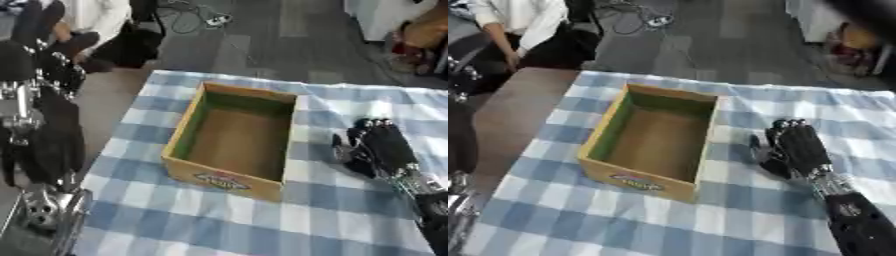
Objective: Pick up objects on the table and place them in the box.
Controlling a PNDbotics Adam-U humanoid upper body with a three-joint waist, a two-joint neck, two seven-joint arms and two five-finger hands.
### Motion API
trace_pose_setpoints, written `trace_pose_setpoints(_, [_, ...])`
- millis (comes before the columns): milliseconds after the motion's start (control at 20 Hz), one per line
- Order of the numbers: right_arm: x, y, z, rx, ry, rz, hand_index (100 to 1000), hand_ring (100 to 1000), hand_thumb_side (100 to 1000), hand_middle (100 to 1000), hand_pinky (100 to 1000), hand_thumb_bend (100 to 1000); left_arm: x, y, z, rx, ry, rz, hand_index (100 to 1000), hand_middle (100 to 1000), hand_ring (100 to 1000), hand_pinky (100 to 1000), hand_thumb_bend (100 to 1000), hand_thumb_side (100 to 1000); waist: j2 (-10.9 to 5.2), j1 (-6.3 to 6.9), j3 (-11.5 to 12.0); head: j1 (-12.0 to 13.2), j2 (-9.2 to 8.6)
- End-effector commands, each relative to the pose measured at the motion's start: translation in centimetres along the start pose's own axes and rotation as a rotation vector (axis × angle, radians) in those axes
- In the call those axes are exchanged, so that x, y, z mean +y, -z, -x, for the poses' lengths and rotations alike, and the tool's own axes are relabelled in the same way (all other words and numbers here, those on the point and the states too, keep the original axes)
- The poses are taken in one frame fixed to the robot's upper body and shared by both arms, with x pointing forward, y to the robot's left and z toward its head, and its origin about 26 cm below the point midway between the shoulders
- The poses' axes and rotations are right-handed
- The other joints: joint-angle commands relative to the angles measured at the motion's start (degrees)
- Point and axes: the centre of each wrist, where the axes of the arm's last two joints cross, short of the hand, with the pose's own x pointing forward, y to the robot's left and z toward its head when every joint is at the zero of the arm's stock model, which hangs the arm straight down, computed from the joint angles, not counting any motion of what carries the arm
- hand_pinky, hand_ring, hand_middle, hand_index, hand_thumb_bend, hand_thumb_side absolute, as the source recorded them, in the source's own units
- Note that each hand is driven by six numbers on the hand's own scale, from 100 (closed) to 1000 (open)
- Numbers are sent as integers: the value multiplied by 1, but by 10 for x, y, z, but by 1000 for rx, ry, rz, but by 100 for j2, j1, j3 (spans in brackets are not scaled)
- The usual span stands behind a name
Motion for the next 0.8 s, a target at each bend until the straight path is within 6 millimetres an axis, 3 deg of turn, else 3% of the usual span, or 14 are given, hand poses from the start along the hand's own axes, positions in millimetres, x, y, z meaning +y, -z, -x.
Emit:
trace_pose_setpoints(50, [7,-12,0,9,18,-31,184,100,910,100,100,100,-1,5,-6,-31,-7,4,1000,929,734,618,310,1000,-39,38,4,33,-67])
trace_pose_setpoints(200, [7,-12,-2,1,39,-18,222,100,887,108,100,100,-1,5,-6,-31,-7,4,1000,930,734,618,310,1000,-38,39,2,32,-65])
trace_pose_setpoints(250, [8,-13,-2,-5,48,-13,383,173,936,294,100,100,-1,5,-6,-32,-7,5,1000,930,734,618,310,1000,-38,39,1,31,-65])
trace_pose_setpoints(300, [8,-14,-2,-13,59,-11,369,153,931,277,100,100,-1,5,-6,-32,-7,5,1000,930,734,618,310,1000,-37,39,1,31,-65])
trace_pose_setpoints(350, [9,-15,-2,-19,68,-9,501,325,1000,419,100,100,-1,5,-6,-32,-7,5,1000,930,734,618,310,1000,-36,39,1,31,-65])
trace_pose_setpoints(400, [10,-16,-2,-26,76,-8,588,292,1000,390,100,100,-1,5,-6,-32,-8,5,1000,930,734,618,311,1000,-36,38,1,31,-63])
trace_pose_setpoints(450, [10,-17,-2,-33,79,-6,588,401,1000,497,100,100,-1,5,-6,-33,-8,4,1000,930,734,618,311,1000,-36,38,2,32,-63])
trace_pose_setpoints(500, [11,-18,-2,-42,89,-3,691,507,1000,610,100,100,-1,5,-6,-33,-8,4,1000,930,734,618,310,1000,-36,38,2,34,-63])
trace_pose_setpoints(800, [10,-24,10,-111,154,-1,795,711,1000,777,471,100,0,4,-6,-29,-2,5,1000,930,735,619,311,1000,-74,13,-19,79,-16])
